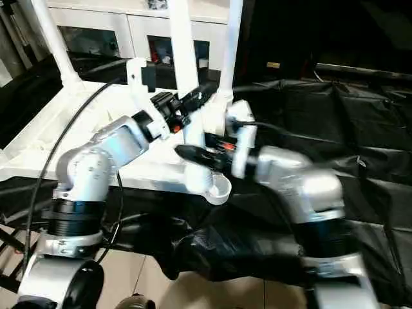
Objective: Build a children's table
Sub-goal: Pick table leg
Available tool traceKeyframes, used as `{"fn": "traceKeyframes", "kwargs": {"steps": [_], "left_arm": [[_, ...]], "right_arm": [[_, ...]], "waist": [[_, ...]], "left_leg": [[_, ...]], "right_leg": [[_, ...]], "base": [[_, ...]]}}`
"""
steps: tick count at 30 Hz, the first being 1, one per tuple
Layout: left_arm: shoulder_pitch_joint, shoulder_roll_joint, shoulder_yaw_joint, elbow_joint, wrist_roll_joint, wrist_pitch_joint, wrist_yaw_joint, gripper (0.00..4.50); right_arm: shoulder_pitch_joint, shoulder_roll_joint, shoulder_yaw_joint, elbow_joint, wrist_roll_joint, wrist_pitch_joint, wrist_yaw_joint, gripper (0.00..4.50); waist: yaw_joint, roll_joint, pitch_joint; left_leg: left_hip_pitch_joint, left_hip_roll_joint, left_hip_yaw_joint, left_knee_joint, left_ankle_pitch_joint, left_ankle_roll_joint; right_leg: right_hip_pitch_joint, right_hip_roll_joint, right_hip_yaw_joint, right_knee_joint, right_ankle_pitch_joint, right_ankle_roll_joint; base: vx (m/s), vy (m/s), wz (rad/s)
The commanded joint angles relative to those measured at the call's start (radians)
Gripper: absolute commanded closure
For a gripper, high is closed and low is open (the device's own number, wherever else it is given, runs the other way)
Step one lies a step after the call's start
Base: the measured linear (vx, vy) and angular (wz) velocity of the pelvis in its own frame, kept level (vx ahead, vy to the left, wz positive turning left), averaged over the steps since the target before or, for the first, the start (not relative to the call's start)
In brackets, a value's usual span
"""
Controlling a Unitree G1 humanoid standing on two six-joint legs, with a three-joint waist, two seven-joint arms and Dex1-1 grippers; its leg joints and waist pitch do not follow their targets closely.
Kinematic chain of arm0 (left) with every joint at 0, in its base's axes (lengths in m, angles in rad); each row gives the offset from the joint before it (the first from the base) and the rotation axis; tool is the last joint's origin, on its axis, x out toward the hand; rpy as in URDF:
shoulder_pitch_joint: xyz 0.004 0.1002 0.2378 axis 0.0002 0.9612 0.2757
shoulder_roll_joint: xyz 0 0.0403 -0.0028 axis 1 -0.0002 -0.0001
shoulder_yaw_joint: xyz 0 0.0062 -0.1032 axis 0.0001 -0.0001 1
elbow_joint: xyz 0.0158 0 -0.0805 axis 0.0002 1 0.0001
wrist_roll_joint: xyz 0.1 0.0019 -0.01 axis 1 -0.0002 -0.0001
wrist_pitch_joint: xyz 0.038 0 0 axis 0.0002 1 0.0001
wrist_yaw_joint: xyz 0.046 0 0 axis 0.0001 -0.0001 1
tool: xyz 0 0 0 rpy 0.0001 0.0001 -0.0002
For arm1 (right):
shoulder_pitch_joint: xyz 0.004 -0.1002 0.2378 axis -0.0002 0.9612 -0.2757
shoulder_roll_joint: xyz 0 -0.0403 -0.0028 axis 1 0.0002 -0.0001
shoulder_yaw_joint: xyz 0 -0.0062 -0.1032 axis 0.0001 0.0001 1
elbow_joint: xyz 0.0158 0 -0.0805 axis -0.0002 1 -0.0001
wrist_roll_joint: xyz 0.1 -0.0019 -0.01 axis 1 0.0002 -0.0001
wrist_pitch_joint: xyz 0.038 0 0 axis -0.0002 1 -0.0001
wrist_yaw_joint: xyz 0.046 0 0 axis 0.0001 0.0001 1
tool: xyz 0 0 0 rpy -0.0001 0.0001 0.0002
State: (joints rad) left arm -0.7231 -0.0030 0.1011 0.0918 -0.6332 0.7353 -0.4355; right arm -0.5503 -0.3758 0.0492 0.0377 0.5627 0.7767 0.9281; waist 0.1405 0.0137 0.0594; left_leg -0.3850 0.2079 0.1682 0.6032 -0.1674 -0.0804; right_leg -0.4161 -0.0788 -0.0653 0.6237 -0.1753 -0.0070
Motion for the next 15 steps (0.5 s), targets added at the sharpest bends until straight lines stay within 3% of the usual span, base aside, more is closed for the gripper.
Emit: {"fn": "traceKeyframes", "kwargs": {"steps": [1,15], "left_arm": [[-0.032,0.013,-0.009,-0.004,-0.014,0.013,-0.035,2.62],[-0.028,0.044,-0.057,-0.050,-0.044,0.041,-0.137,2.62]], "right_arm": [[-0.012,-0.031,0.004,-0.027,0.026,0.019,0.054,1.40],[-0.041,-0.055,0.042,0.028,0.032,0.096,0.079,1.40]], "waist": [[-0.002,-0.013,-0.080],[-0.001,-0.018,-0.081]], "left_leg": [[0.009,0.007,0.003,-0.059,-0.142,0.023],[0.008,0.008,0.005,-0.056,-0.117,0.023]], "right_leg": [[0.068,-0.047,0.036,-0.076,-0.176,-0.164],[0.067,-0.047,0.037,-0.072,-0.171,-0.171]], "base": [[0.000,0.000,0.00],[0.000,0.000,0.00]]}}
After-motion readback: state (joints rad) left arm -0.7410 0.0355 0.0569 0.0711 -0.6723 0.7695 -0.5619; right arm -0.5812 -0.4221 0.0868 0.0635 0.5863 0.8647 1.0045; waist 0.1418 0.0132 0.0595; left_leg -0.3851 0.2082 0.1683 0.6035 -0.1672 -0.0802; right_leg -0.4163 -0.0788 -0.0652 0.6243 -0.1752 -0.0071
